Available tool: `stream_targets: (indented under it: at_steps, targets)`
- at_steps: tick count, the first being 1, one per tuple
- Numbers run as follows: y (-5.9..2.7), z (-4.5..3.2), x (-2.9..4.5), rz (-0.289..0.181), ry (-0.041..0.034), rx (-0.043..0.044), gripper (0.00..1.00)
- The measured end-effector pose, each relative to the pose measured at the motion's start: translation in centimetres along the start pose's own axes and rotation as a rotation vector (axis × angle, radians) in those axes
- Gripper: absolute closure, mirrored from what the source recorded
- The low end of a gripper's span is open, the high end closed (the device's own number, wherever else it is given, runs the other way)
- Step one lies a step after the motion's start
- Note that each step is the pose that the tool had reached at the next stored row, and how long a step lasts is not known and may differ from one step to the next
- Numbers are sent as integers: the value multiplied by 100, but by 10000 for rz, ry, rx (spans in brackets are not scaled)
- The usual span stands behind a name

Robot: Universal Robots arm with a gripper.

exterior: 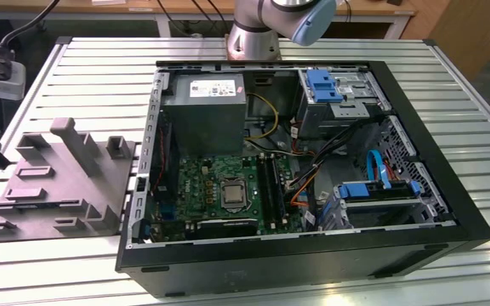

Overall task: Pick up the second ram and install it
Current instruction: 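Pick up the second ram and move it above second insertion slot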

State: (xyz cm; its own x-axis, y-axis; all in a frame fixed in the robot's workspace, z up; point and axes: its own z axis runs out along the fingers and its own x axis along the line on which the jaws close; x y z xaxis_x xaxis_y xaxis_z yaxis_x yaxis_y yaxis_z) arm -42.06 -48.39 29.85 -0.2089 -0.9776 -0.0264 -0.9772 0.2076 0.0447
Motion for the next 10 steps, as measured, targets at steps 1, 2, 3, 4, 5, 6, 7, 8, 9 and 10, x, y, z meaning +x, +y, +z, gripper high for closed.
stream_targets:
  at_steps: [1, 2, 3, 4, 5, 6, 7, 8, 9, 10]
  targets:
    - [0, 12, 0, -5, -3, 0, 90]
    - [-1, 24, 1, -11, -2, -3, 90]
    - [-3, 39, 2, -20, -1, -5, 90]
    - [-3, 55, 2, -29, 0, -8, 90]
    - [-4, 73, 2, -33, 1, -12, 90]
    - [-5, 90, 3, -37, 1, -19, 90]
    - [-6, 104, 3, -40, 3, -27, 90]
    - [-6, 120, 4, -47, 6, -33, 90]
    - [-7, 138, 4, -59, 8, -41, 90]
    - [-8, 155, 5, -75, 11, -52, 90]
